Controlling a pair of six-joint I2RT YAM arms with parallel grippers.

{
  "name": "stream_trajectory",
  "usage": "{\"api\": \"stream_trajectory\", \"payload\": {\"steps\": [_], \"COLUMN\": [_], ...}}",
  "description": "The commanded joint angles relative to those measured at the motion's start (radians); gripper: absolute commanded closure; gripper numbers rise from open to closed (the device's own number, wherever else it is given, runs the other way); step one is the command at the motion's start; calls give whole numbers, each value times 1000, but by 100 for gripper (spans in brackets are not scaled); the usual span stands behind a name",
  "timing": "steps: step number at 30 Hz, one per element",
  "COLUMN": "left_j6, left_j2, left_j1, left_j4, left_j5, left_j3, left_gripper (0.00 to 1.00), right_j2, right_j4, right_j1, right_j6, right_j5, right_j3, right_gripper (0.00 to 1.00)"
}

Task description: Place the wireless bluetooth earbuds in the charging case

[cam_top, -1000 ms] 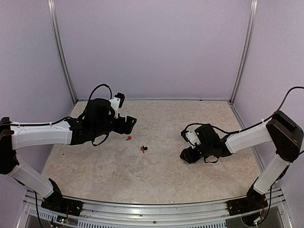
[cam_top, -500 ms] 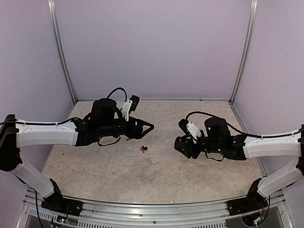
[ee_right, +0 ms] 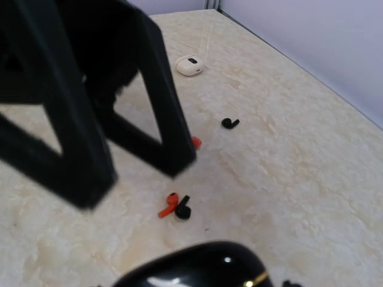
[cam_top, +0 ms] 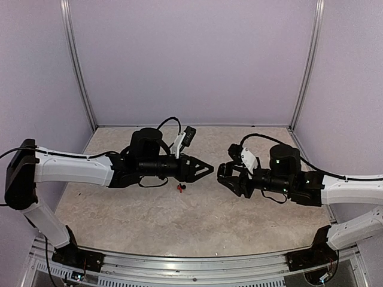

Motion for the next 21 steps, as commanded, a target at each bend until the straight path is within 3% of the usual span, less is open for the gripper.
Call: {"api": "stream_trajectory", "payload": {"steps": [1,9,21], "left_j6": [-70,-83,-70], "left_j2": [23,90,117], "left_j1": [-20,-68,-75], "left_j4": [100,98,37], "left_j5": [64,88,73], "left_j3": [25,66,103], "left_gripper": [39,46,70], "right_j2": [-15,-5,-38], "right_j4": [14,12,4], "right_j1": [35,84,96], "right_j6": [-27,-43,-46], "right_j5": [27,97,148], "right_j3": [12,29,23], "right_gripper": [57,56,51]}}
